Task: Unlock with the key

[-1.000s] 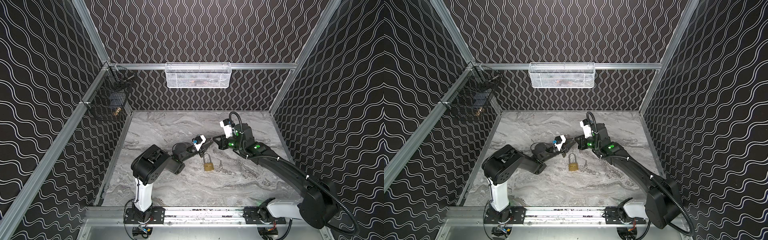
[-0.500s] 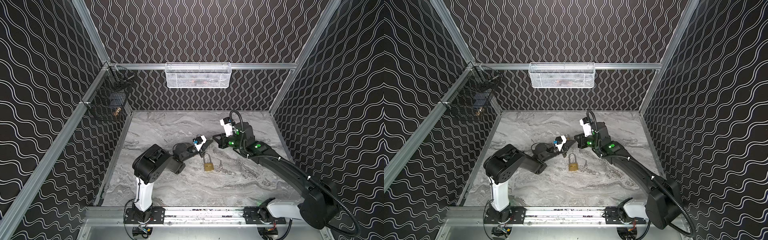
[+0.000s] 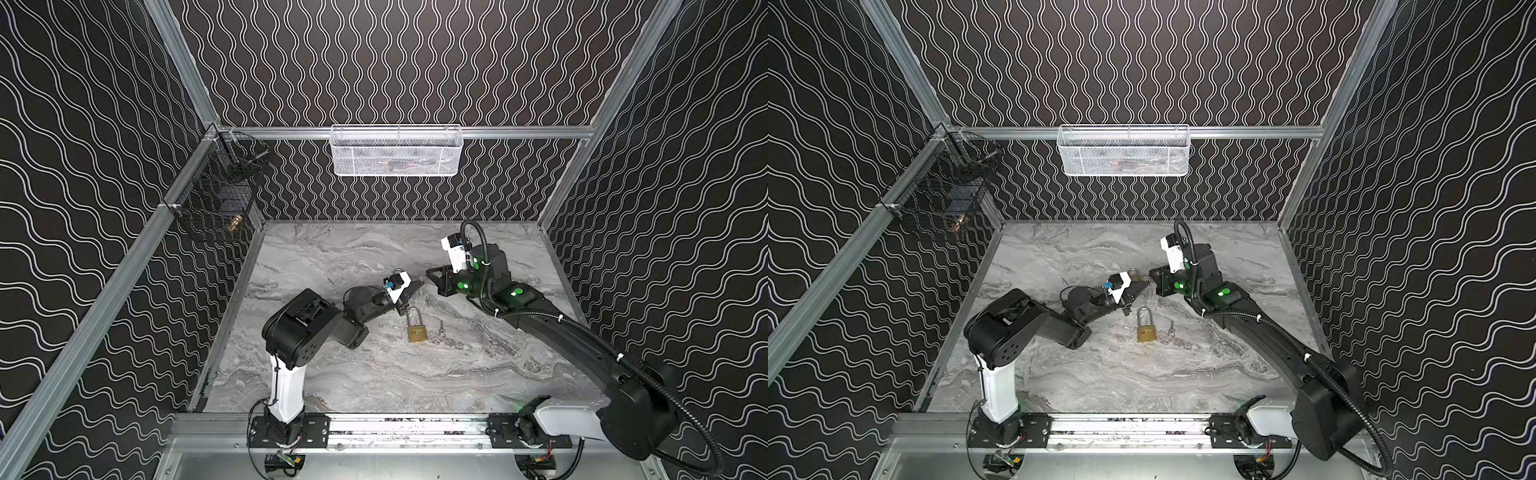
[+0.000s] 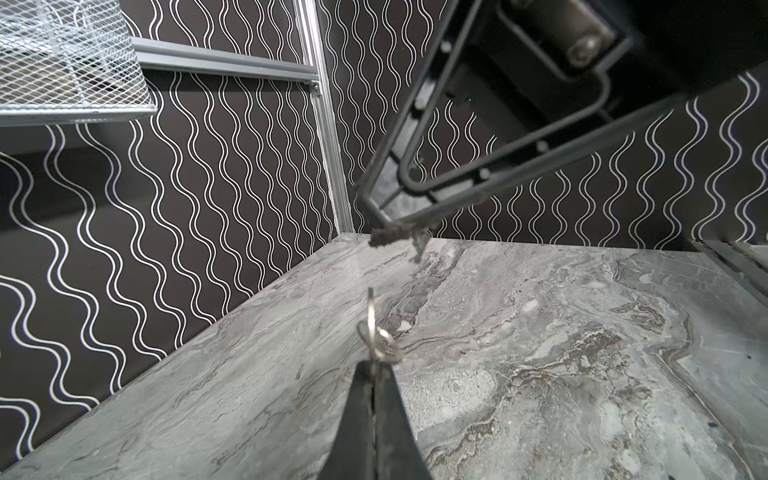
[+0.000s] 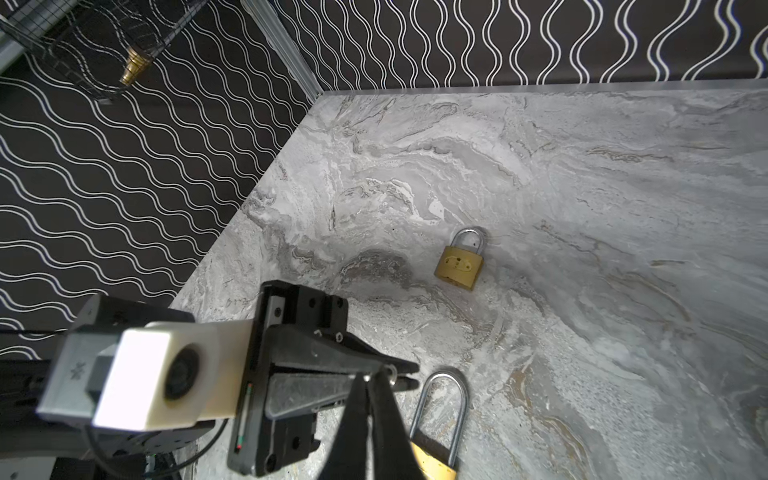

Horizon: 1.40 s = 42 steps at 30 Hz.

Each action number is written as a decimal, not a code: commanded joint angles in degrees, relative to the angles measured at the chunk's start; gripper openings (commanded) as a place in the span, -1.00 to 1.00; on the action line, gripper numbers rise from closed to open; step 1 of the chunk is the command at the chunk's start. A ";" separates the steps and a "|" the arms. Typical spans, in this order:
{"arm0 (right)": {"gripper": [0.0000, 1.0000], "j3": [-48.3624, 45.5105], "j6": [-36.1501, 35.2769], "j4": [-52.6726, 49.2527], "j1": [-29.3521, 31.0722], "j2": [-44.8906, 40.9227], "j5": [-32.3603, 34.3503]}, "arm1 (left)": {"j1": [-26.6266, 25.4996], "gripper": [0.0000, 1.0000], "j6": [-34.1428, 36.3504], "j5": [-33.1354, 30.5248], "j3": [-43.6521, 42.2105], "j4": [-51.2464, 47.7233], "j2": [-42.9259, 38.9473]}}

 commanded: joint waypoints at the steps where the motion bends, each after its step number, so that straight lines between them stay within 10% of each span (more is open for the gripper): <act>1: -0.17 -0.22 -1.57 -0.52 0.06 -1.48 3.51 | 2.53 -1.00 -7.59 3.14 0.69 -2.98 -2.52; 6: 0.24 -4.21 -4.68 0.90 0.06 -5.44 10.21 | 6.83 -1.00 -17.11 19.76 3.03 -20.06 -9.79; 9: 0.34 -4.59 -7.87 1.25 0.06 -6.53 12.26 | 7.09 -1.00 -9.62 21.80 9.73 -55.06 -16.57; 14: 0.47 -7.80 -14.22 5.80 0.06 -10.06 9.89 | 4.74 -1.00 9.79 7.76 22.89 -105.33 -21.68; 20: 0.55 -16.11 -15.79 13.23 0.06 -17.54 5.86 | 3.04 -1.00 21.87 -18.77 36.10 -138.11 -22.47; 27: 0.56 -20.39 -16.84 15.97 0.41 -17.55 -10.00 | 0.47 -1.00 36.24 -16.63 39.82 -145.55 -26.18; 42: 0.26 -19.53 -16.97 21.82 3.06 -14.13 -24.44 | 0.52 -1.00 45.30 8.26 35.98 -139.80 -31.43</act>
